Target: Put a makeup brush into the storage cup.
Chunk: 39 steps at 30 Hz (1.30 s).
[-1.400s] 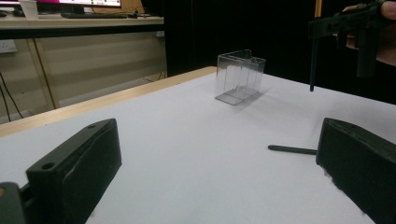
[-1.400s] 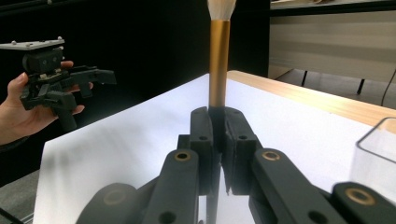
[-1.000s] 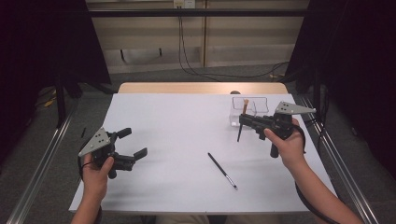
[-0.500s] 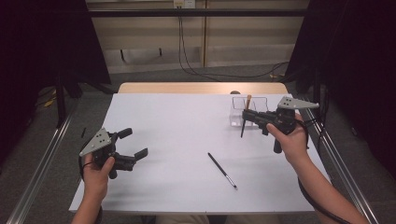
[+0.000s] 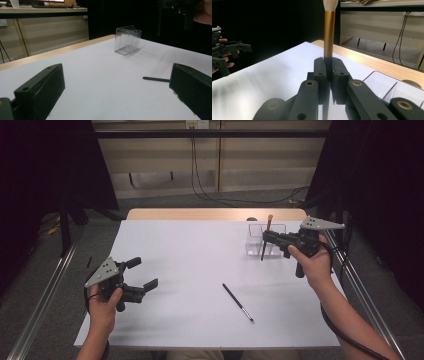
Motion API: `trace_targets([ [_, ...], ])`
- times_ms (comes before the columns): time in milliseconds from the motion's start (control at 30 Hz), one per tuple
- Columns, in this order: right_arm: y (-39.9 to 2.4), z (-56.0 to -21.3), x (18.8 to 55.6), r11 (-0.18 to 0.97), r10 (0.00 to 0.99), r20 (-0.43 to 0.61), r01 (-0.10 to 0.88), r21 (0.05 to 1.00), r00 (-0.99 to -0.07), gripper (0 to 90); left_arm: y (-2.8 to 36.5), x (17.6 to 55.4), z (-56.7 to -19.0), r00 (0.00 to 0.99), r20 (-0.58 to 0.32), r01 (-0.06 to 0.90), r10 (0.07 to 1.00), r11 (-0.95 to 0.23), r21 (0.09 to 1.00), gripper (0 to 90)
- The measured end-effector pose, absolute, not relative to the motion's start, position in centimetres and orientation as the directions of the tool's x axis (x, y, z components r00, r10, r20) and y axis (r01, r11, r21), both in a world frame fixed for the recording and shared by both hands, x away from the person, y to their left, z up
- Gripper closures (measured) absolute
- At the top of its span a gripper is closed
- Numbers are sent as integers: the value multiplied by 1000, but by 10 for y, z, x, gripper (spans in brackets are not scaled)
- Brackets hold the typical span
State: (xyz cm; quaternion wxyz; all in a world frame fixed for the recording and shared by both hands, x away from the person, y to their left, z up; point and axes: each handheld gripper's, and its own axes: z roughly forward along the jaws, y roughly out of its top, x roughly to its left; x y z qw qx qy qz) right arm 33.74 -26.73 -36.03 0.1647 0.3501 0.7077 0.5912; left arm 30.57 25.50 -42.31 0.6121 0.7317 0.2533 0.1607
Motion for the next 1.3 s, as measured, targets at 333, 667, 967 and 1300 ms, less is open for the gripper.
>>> trace_targets([
  [333, -275, -358, 345, 47, 714, 181, 303, 952, -677, 844, 255, 306, -423, 822, -77, 176, 565, -122, 977, 0],
  [667, -285, -353, 354, 43, 736, 174, 302, 952, -654, 844, 255, 306, -423, 822, -77, 175, 565, -122, 977, 0],
  [967, -290, -346, 360, 49, 756, 157, 293, 955, -636, 843, 255, 305, -423, 822, -75, 174, 564, -124, 977, 0],
  [1300, -299, -342, 370, 31, 777, 161, 294, 955, -608, 843, 255, 306, -423, 823, -74, 174, 563, -125, 977, 0],
])
